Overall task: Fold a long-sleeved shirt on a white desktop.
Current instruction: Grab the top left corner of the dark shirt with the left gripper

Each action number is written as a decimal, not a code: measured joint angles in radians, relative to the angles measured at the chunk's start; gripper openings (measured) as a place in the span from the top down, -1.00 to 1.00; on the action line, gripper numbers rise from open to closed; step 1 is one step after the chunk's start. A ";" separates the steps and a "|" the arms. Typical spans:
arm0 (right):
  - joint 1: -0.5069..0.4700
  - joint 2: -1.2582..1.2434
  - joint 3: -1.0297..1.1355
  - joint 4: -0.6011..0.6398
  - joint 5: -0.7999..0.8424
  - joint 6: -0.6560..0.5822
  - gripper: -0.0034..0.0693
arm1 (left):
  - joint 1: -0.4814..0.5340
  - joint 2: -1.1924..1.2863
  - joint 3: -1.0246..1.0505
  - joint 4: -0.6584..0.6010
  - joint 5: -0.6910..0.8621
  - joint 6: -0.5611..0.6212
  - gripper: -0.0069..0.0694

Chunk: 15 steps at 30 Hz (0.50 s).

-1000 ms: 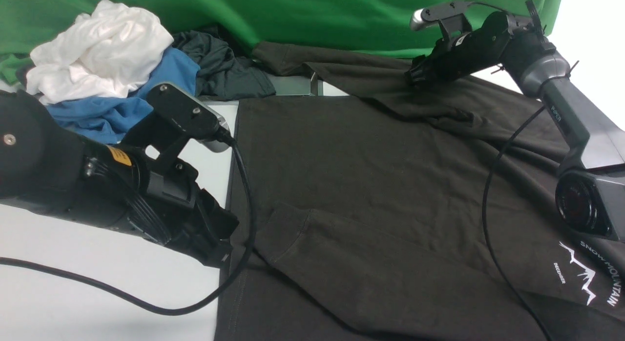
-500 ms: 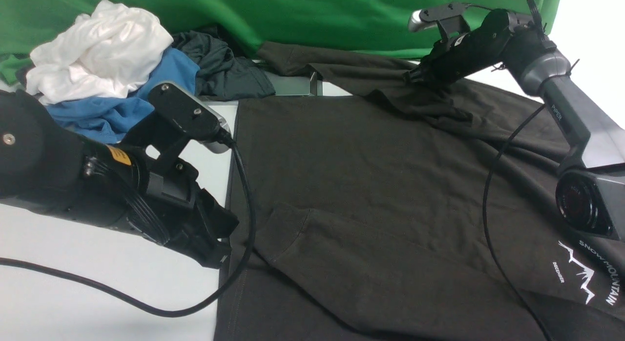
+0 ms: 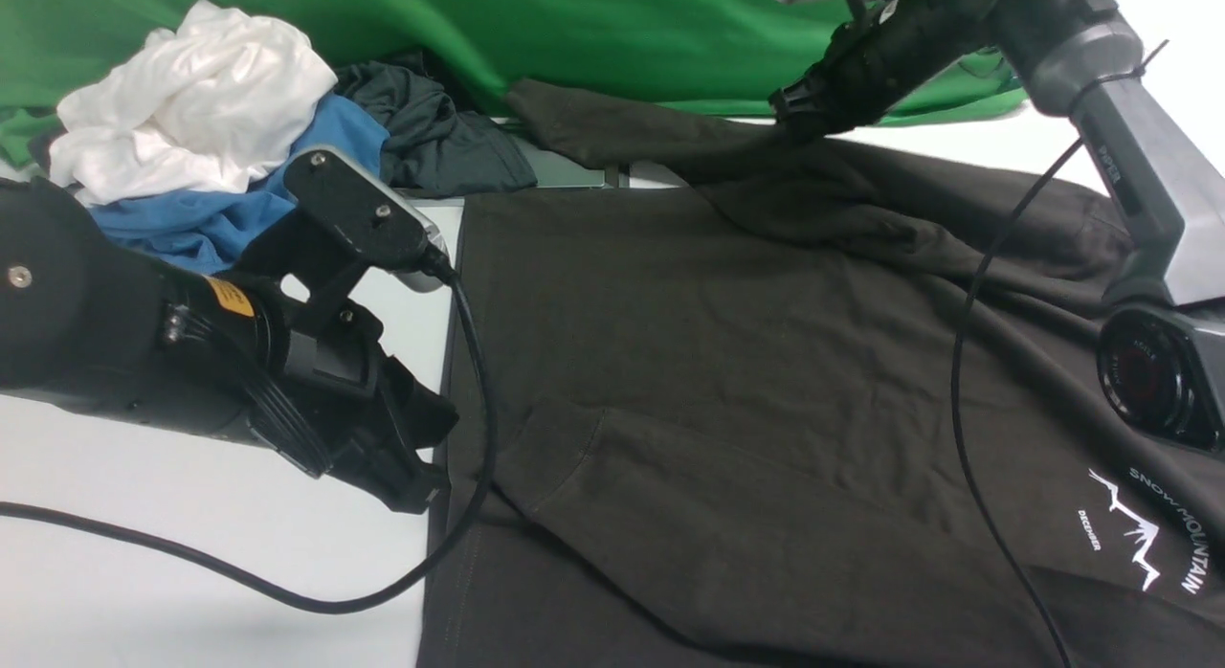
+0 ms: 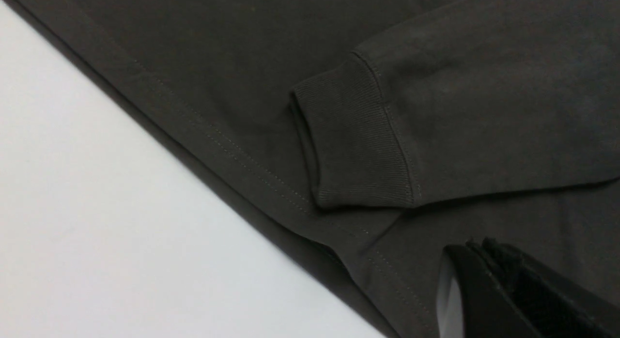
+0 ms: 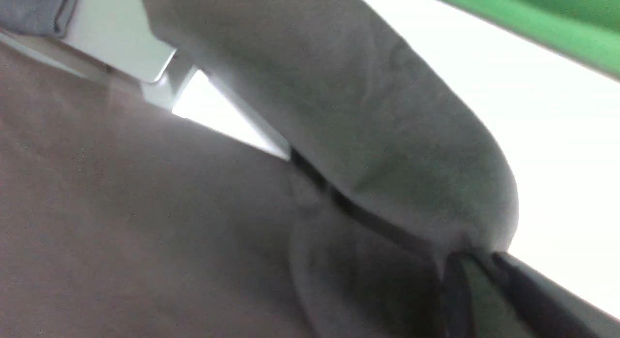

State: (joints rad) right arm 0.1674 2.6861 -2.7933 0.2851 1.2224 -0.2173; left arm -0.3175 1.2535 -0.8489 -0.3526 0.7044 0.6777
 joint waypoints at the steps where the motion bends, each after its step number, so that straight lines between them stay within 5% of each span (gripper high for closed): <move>1: 0.001 -0.003 0.005 -0.001 0.000 0.003 0.78 | 0.000 0.000 0.000 0.002 0.000 0.000 0.77; 10: 0.066 -0.249 0.537 -0.045 -0.024 -0.036 0.74 | 0.000 0.000 0.000 0.009 -0.038 -0.001 0.77; 14: 0.068 -0.252 0.581 -0.049 -0.016 -0.042 0.38 | 0.000 0.000 0.000 0.007 -0.045 -0.001 0.77; 15: 0.066 -0.254 0.583 -0.051 -0.011 -0.042 0.09 | 0.000 0.000 0.000 0.007 -0.043 -0.001 0.77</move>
State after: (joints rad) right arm 0.2336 2.4321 -2.2102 0.2342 1.2110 -0.2598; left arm -0.3175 1.2535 -0.8489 -0.3460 0.6616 0.6769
